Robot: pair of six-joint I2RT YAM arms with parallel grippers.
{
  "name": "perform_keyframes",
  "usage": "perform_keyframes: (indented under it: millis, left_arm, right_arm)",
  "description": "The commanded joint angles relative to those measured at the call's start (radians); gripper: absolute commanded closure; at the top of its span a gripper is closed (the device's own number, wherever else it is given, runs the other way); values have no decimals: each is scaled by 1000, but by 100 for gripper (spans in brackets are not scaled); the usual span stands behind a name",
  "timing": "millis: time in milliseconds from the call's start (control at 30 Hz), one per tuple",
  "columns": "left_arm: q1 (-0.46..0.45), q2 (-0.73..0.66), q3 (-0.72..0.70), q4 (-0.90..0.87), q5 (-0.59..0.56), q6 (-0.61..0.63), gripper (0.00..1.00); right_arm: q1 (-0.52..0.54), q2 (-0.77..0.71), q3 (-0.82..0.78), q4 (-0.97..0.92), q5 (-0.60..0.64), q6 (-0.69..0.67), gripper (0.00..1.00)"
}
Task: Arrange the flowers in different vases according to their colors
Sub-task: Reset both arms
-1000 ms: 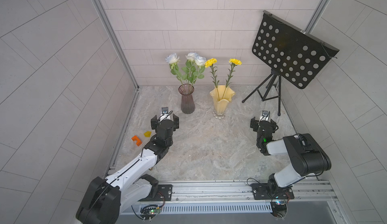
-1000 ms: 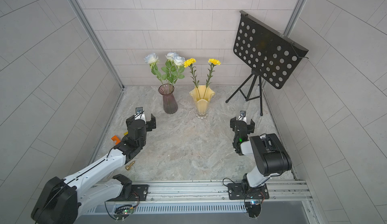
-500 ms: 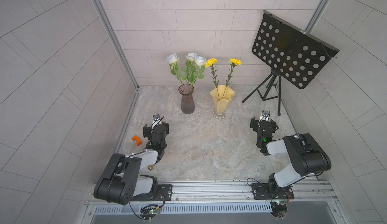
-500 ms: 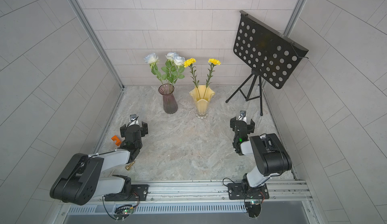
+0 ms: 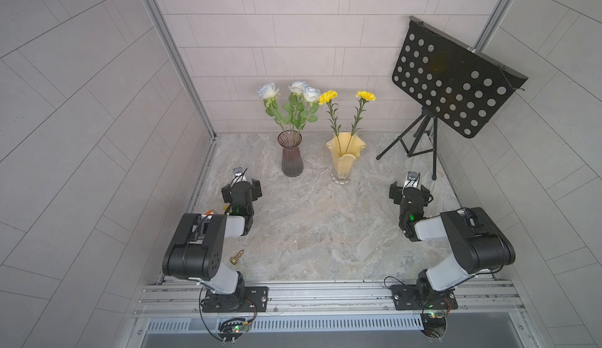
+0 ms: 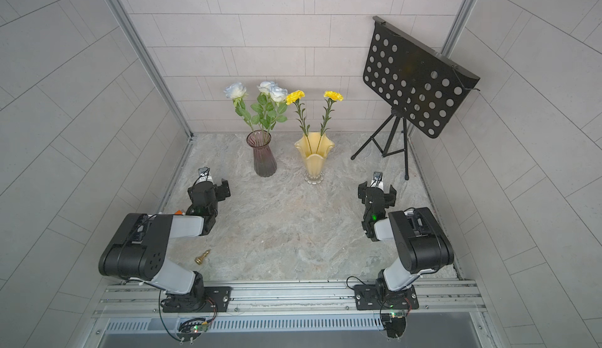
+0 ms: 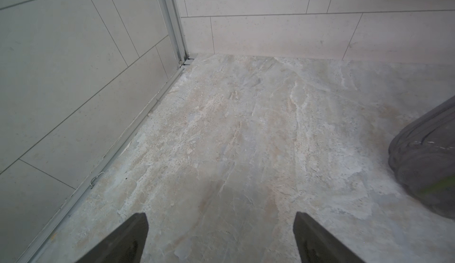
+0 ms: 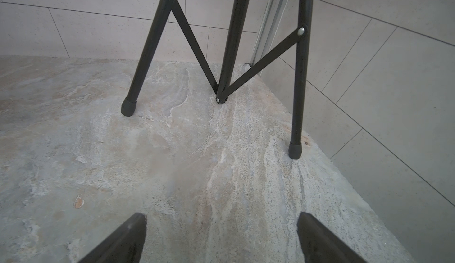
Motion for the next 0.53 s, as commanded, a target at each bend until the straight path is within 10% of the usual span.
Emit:
perform_keyframes:
  millis: [0, 500]
  left_arm:
    - [-3, -11, 9, -36, 15, 5, 0]
    - [-3, -17, 12, -53, 14, 3, 0]
  right_arm:
    - [2, 4, 6, 9, 0, 7, 0]
    - [2, 3, 5, 11, -3, 8, 0]
